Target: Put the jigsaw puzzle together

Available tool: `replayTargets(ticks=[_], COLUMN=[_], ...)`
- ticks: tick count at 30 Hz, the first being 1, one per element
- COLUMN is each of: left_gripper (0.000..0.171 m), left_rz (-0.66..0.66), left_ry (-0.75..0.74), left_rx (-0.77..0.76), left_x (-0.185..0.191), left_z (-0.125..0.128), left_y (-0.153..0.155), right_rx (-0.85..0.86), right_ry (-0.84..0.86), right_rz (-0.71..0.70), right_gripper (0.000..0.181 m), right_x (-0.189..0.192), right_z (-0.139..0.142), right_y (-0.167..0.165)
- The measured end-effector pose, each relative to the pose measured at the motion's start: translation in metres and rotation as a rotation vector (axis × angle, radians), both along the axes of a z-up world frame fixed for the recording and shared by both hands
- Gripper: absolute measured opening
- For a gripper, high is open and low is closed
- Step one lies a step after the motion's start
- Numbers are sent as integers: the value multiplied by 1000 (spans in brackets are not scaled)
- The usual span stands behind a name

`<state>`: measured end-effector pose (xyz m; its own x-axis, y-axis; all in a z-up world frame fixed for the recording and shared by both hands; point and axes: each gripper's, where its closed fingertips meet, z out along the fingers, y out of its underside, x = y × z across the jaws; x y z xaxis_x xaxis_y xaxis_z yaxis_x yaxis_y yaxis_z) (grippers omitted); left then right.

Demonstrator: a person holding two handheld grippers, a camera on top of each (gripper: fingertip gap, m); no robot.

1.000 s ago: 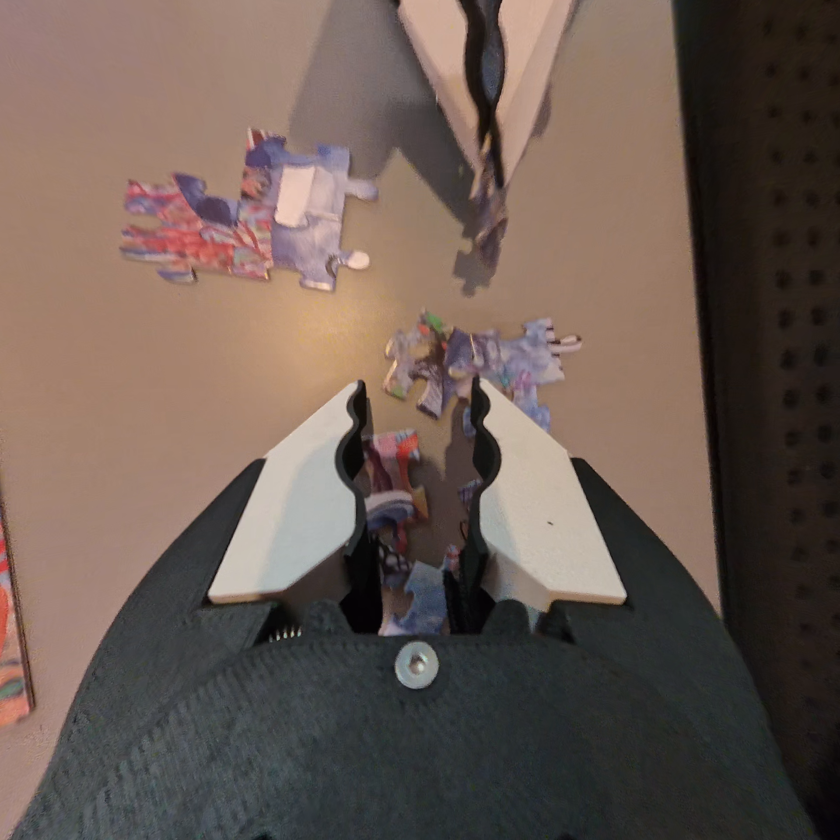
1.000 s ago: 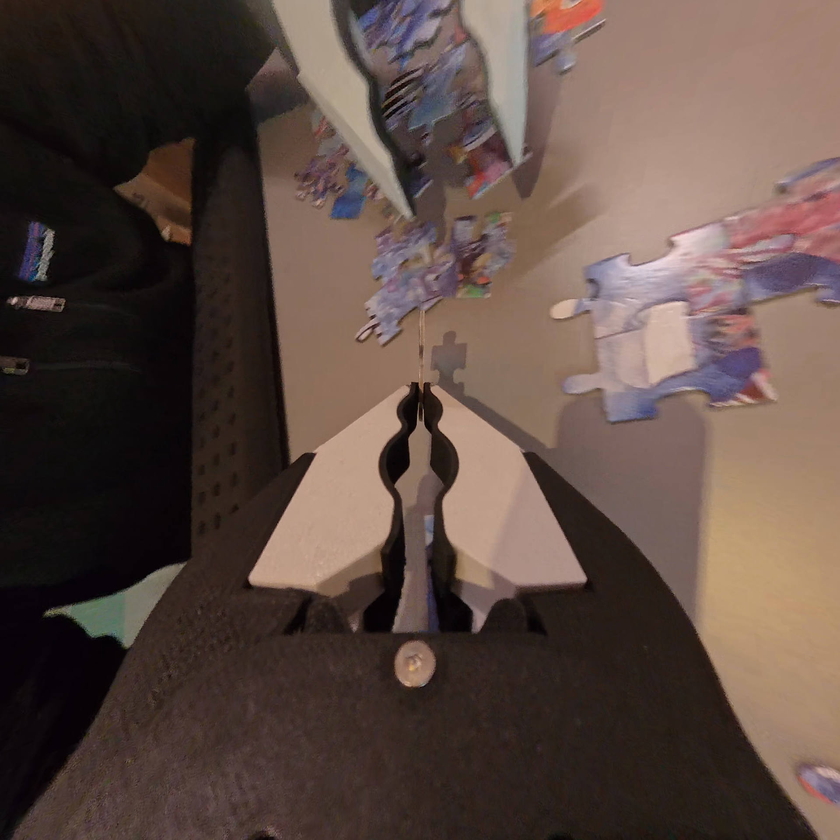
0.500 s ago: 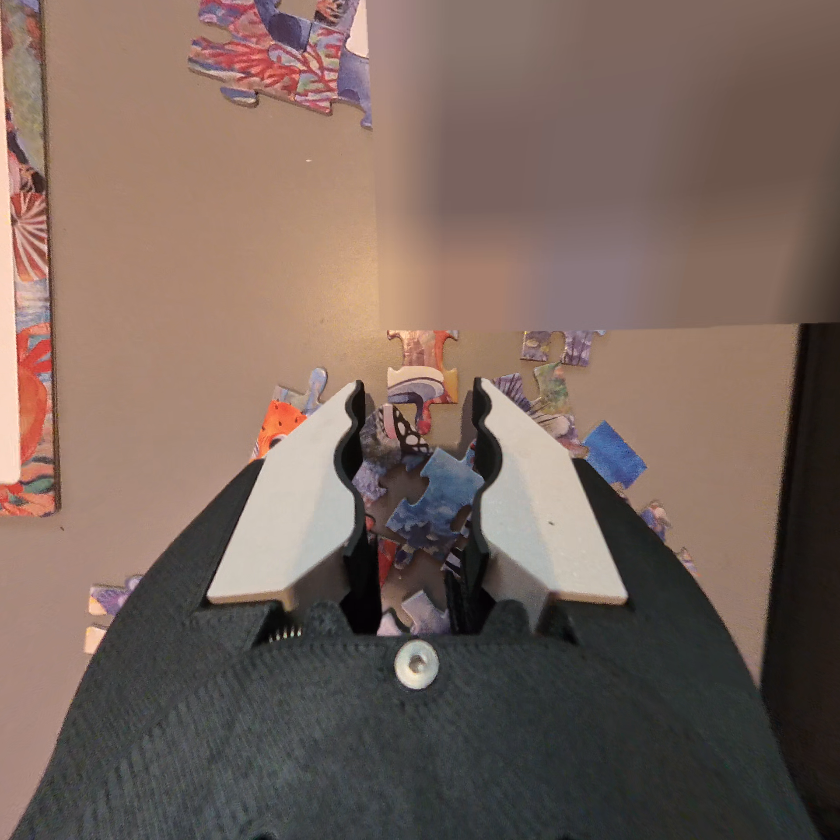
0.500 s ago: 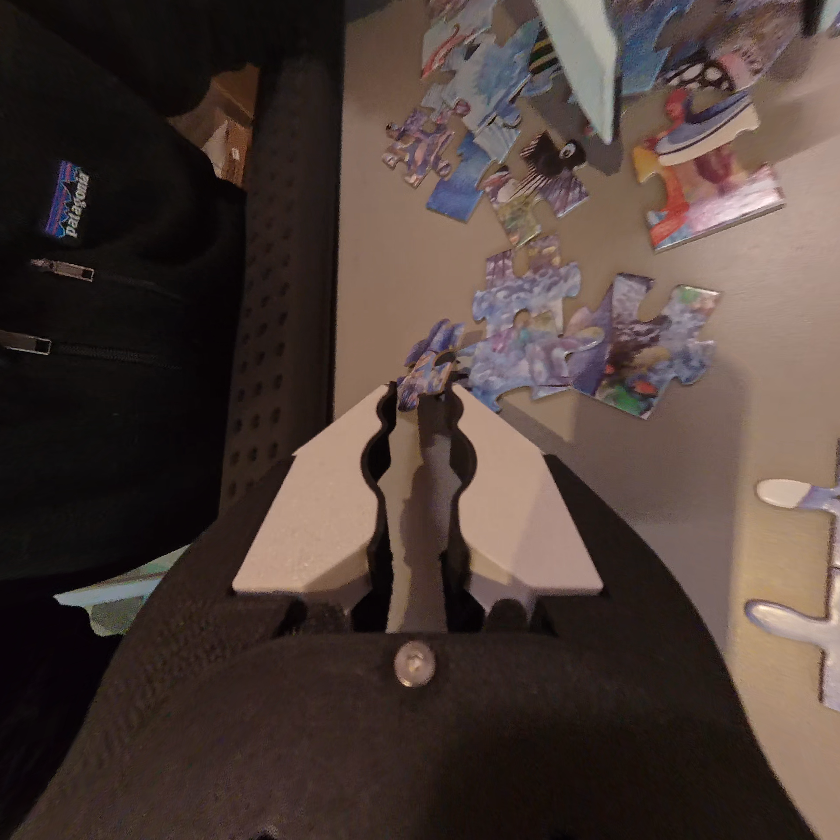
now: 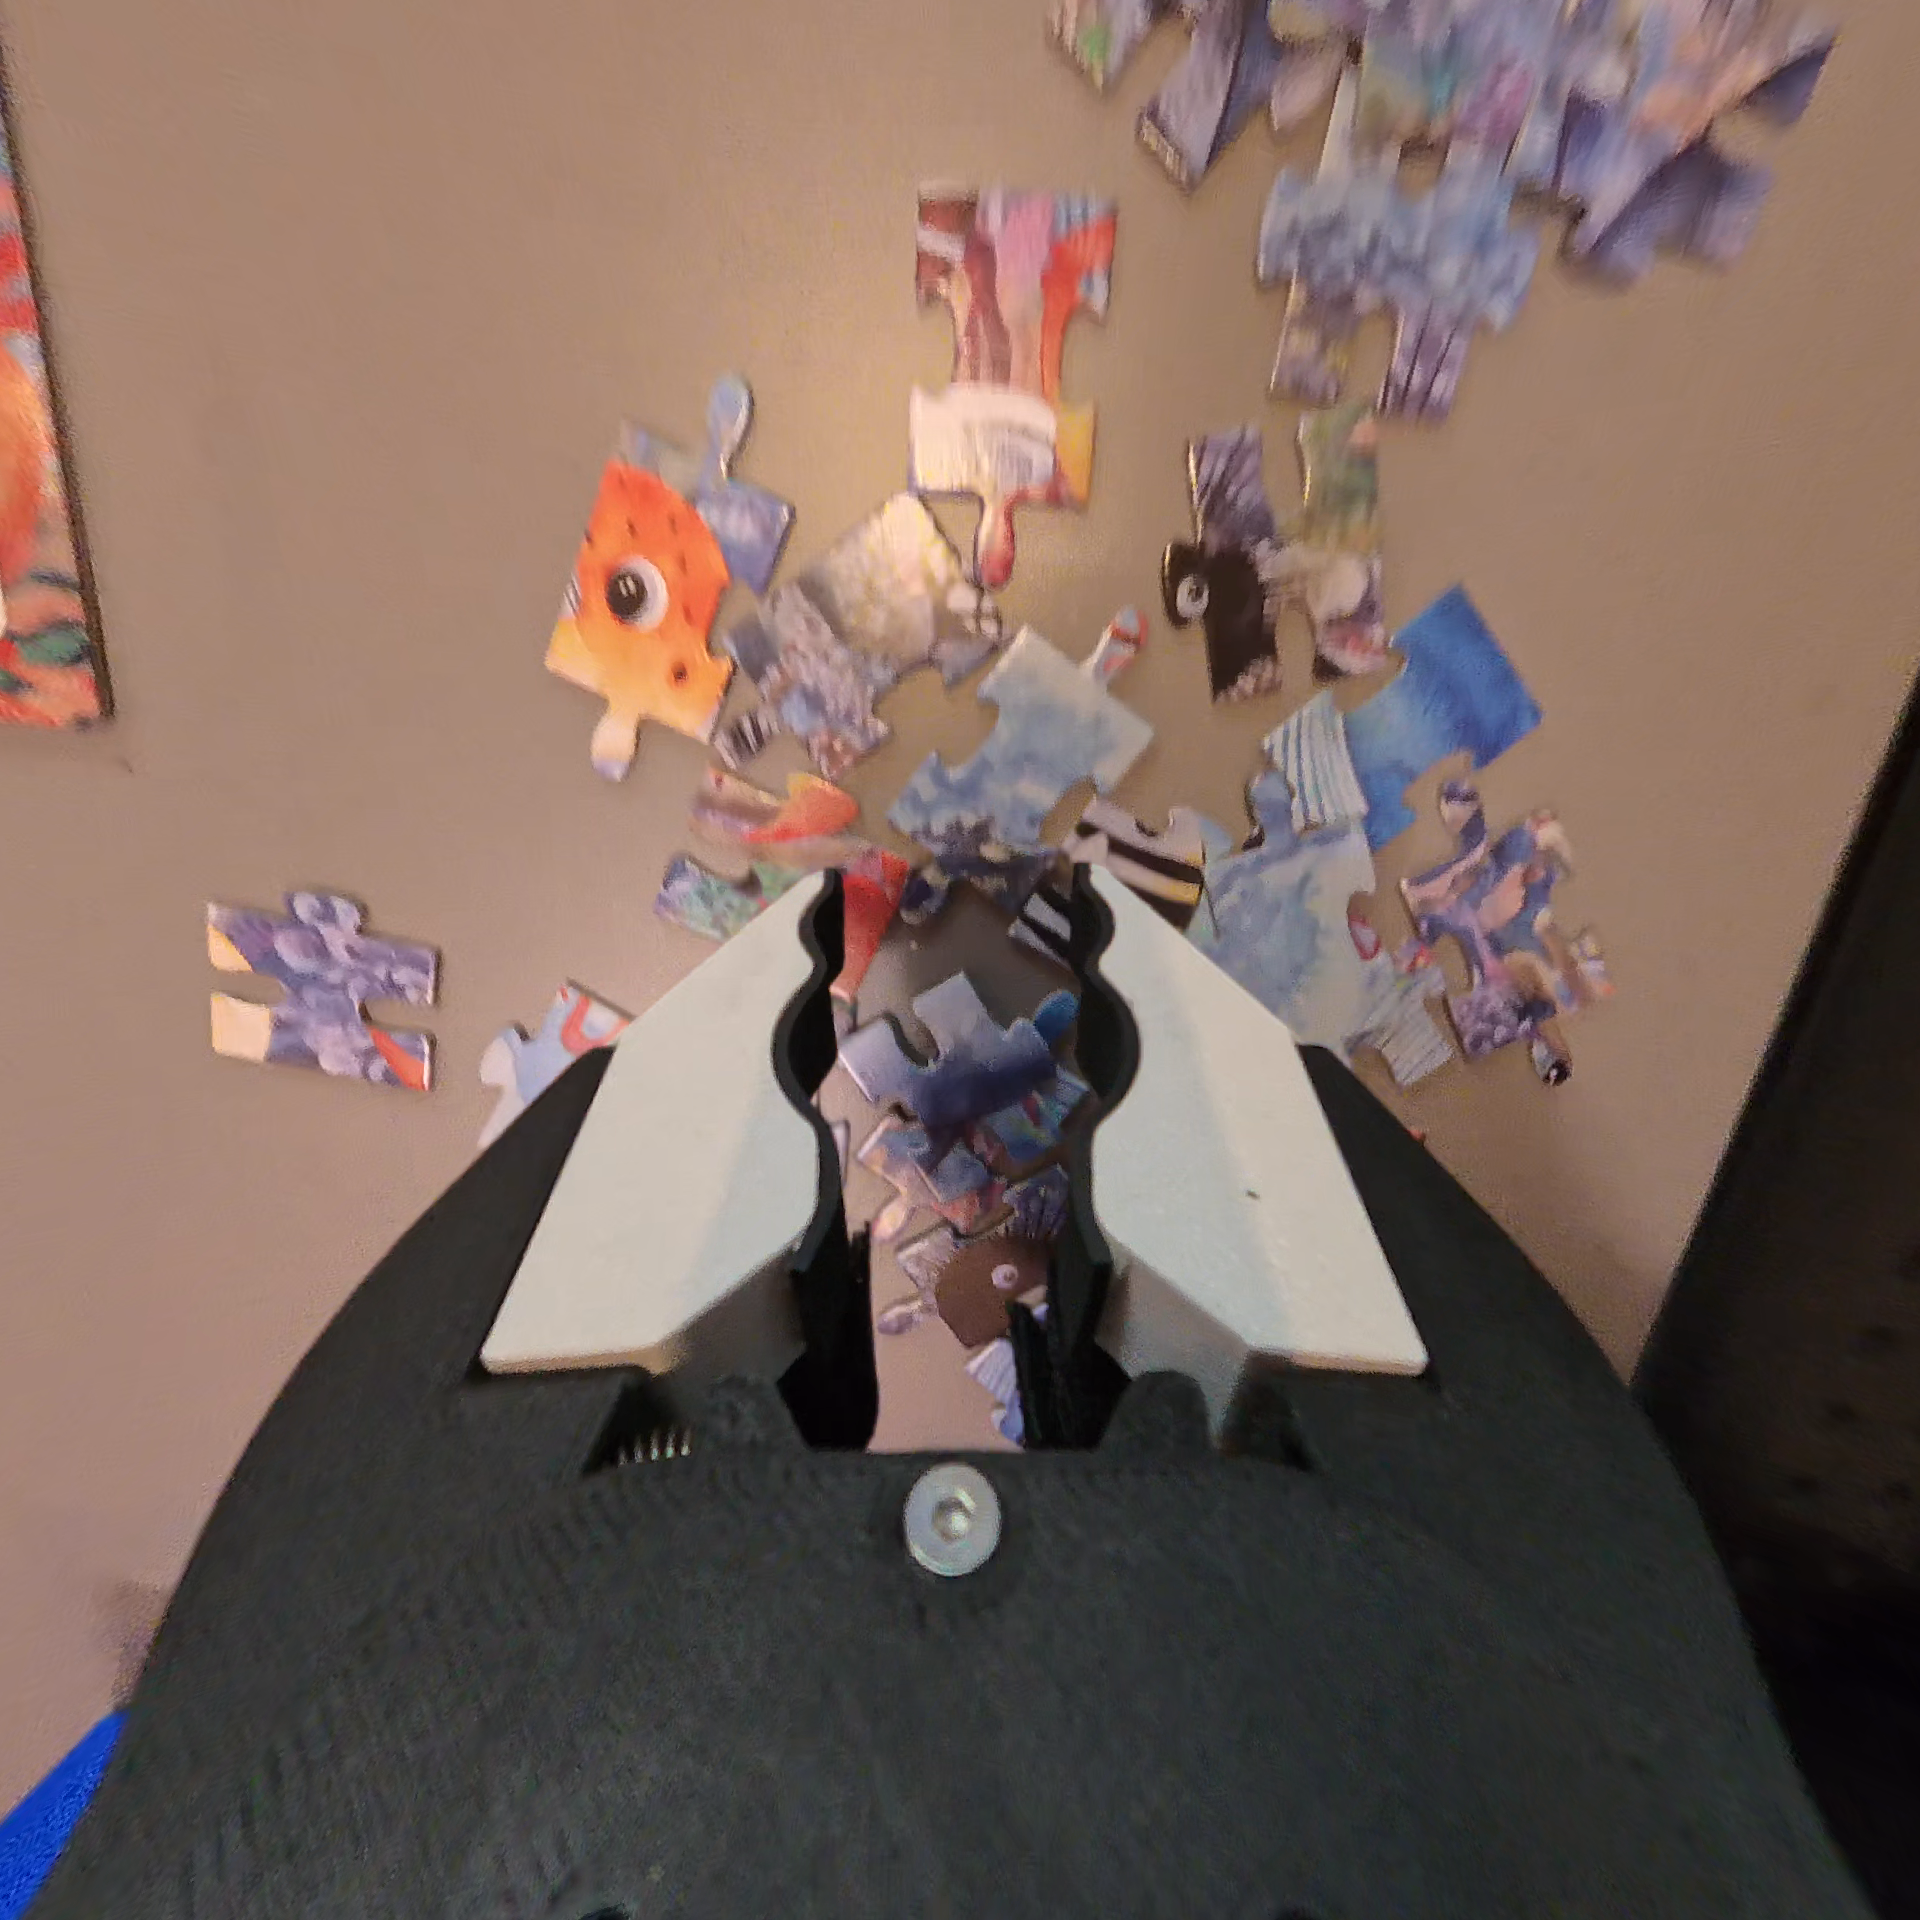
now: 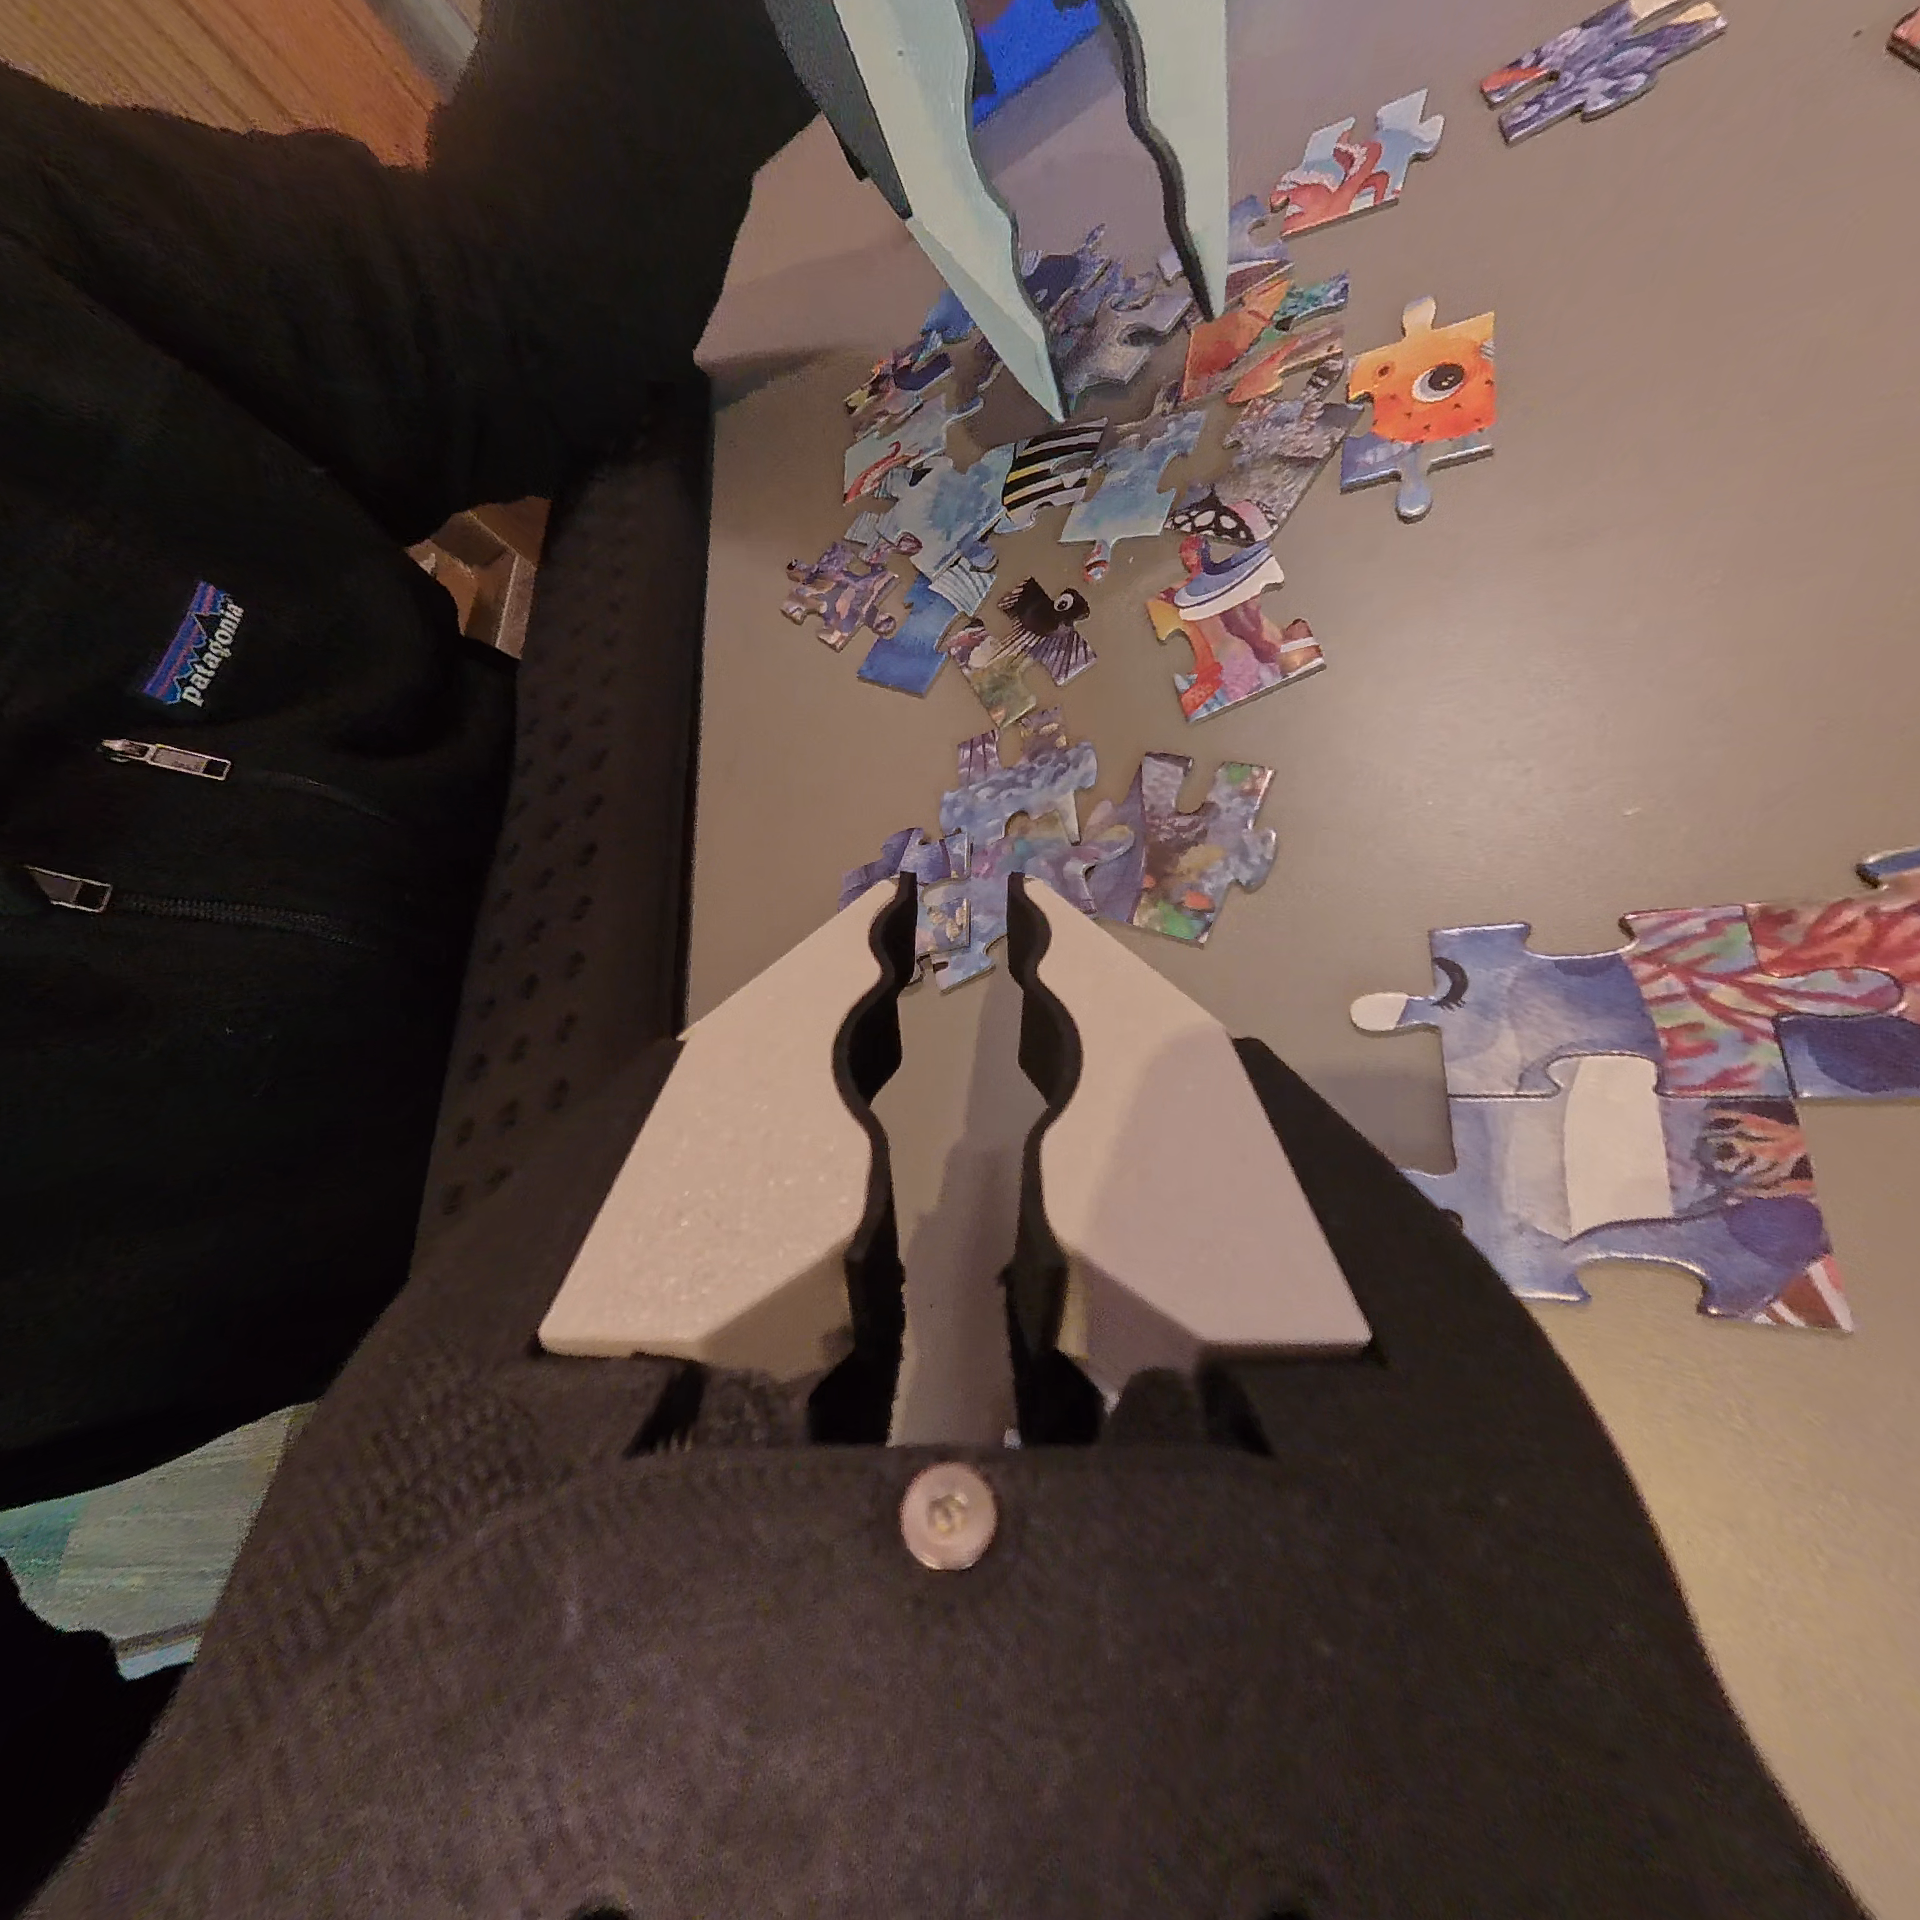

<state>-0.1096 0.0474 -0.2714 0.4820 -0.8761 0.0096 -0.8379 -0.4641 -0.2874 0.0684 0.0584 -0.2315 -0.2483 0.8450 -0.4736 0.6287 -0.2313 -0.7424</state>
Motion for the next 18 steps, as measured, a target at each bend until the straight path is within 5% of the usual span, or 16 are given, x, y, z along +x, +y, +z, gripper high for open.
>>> replayTargets(ticks=[18], left_gripper=[28], left_rz=[-47], left_ry=[-109], left_rx=[86], left_x=[20], left_z=[-15], left_y=[3], right_rx=[91], right_ry=[60], right_rz=[-19], right_gripper=[9], right_x=[0], right_z=[6], right_y=[9])
